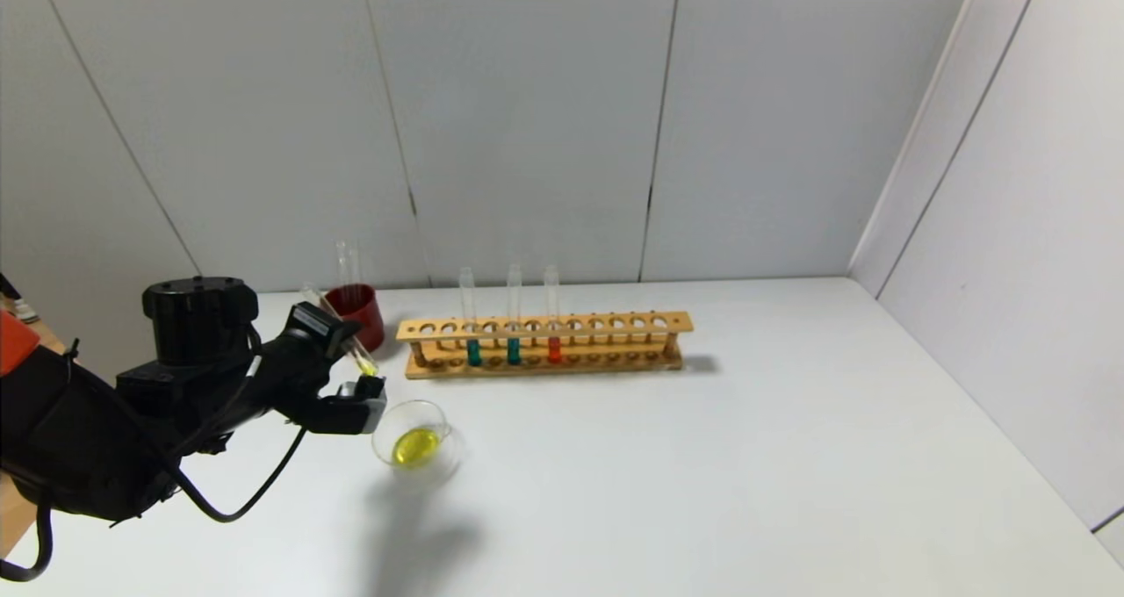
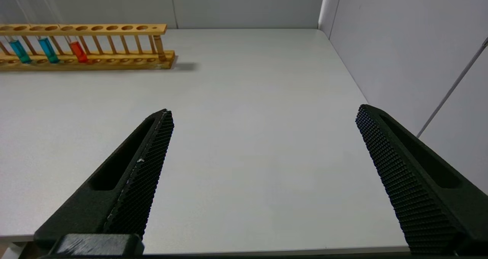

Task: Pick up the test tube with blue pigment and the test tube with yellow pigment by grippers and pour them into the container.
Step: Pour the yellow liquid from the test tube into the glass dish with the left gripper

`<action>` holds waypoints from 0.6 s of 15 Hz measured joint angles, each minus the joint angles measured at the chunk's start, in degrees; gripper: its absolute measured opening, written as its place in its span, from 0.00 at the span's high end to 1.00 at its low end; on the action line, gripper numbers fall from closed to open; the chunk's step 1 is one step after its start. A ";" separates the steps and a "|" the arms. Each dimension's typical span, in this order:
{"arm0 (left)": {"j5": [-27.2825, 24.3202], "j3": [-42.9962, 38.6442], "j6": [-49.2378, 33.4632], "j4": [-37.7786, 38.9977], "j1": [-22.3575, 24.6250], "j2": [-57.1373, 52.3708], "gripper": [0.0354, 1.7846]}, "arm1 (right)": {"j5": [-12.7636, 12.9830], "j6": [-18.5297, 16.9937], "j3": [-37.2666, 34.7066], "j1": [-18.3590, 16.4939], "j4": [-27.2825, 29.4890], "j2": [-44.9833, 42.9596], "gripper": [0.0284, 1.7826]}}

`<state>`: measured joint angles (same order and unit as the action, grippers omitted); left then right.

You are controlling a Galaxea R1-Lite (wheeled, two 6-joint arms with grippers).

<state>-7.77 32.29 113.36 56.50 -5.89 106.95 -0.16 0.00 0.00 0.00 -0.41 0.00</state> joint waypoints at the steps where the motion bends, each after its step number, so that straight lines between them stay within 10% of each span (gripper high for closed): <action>1: 0.00 0.00 0.67 0.00 0.00 -0.02 0.84 | 0.00 0.00 0.00 0.00 0.00 0.00 0.02; 9: 0.24 0.21 3.51 1.02 0.05 -0.56 0.84 | 0.02 0.00 0.00 0.00 0.00 0.00 0.02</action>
<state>-7.52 32.50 116.87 57.53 -5.84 106.39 -0.13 0.00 0.00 0.00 -0.41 0.00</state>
